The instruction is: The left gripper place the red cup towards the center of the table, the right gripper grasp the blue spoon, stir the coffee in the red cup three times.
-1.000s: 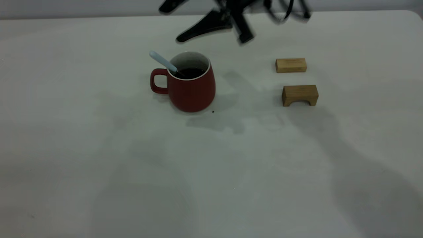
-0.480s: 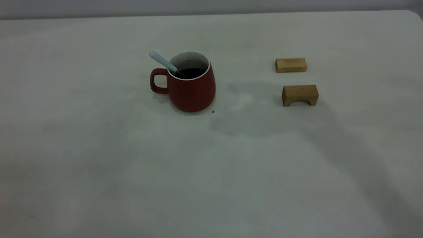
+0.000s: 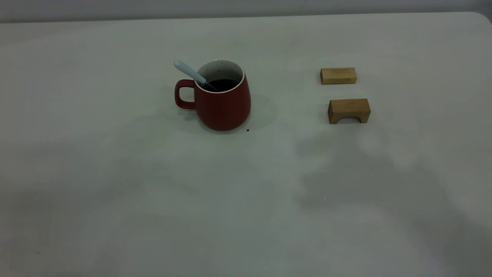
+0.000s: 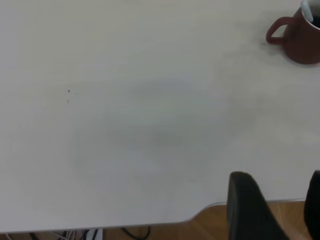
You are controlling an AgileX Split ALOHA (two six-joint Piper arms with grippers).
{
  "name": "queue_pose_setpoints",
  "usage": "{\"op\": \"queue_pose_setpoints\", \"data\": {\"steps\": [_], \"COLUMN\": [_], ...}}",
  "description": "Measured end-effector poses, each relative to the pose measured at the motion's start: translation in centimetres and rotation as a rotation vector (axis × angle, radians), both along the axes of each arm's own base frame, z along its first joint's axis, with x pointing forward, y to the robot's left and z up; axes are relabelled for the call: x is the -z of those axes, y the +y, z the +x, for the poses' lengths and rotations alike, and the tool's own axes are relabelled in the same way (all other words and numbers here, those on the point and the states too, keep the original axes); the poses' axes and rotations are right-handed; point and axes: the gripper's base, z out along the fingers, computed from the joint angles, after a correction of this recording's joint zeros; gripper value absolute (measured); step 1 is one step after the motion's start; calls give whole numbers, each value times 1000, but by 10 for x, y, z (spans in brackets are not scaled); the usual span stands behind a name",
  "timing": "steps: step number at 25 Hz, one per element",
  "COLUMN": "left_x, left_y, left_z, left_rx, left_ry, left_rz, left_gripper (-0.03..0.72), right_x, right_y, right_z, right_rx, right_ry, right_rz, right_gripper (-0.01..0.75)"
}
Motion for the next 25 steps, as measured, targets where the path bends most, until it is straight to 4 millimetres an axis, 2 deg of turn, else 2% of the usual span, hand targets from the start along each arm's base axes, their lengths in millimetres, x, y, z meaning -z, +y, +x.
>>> {"op": "queue_pose_setpoints", "data": {"steps": [3,7,10,13,16,19,25], "left_x": [0,0,0,0,0,0,0], "left_y": [0,0,0,0,0,0,0], "left_z": [0,0,0,0,0,0,0], "left_rx": [0,0,0,0,0,0,0], "left_ry": [0,0,0,0,0,0,0], "left_rz": [0,0,0,0,0,0,0], "left_gripper": [351,351,351,351,351,351,351], "right_x": [-10,-7,0,16,37,61,106], "right_y": [-24,-56,-80,-102,-116,-124,-128], "right_z": [-45,-109,-156,-194,-222,-239,-249], "right_rx": [7,19,18,52,122,191,311], "right_ry": [-75,-172,-288,-385,-447,-483,-557], "right_rz": [-36,-73,-101,-120,-131,-157,-169], "right_gripper": [420,420,420,420,420,420,420]}}
